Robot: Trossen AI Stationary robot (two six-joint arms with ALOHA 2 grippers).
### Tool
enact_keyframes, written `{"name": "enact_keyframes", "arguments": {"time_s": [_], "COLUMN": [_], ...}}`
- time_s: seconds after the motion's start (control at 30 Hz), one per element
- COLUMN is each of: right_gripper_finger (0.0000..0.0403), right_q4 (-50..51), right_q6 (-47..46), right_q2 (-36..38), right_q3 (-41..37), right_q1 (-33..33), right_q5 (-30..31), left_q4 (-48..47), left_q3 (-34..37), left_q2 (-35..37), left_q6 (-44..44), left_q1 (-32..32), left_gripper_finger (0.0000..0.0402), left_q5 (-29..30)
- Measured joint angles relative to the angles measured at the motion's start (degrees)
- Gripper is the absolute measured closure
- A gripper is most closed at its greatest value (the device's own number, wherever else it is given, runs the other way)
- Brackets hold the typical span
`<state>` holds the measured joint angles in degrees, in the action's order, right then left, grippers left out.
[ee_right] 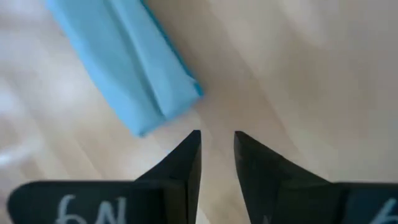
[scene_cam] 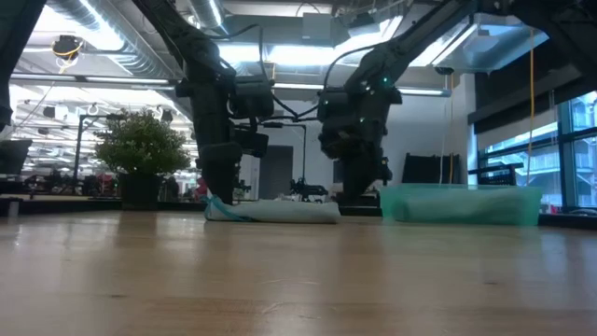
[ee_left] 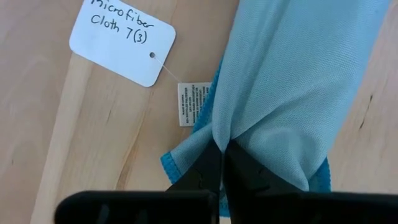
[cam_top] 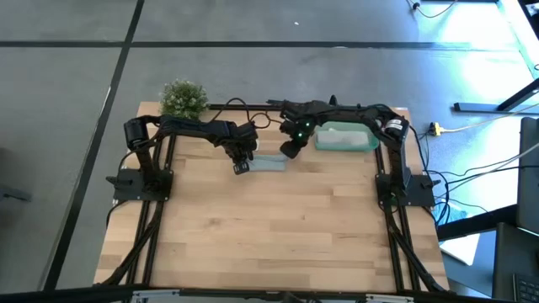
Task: Roll microfiber towels into tight, uniform cylinder then place into a basket
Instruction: Roll the blue microfiber towel
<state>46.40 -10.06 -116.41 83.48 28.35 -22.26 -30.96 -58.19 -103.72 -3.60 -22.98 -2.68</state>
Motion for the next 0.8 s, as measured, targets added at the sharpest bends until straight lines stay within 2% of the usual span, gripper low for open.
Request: {"name": "enact_keyframes", "arguments": {"time_s": [0.43,0.8], "right_gripper_finger": [0.0306,0.0306], "right_q4": [8.05,7.2], "right_q6": [2.97,10.08], "right_q2": [6.64,19.37], "right_q3": [0.07,0.09], "right_q1": [0.24,-2.7], "right_q5": [5.29,5.35], "left_q4": [-0.02,-0.74], "left_q3": [0.02,0.02], "left_q2": [0.0,-0.02], "left_q6": [-0.06,-0.58], "left_q1": [-0.05,0.07], "left_gripper_finger": [0.04,0.04], "left_q5": [-1.26,-2.21]}}
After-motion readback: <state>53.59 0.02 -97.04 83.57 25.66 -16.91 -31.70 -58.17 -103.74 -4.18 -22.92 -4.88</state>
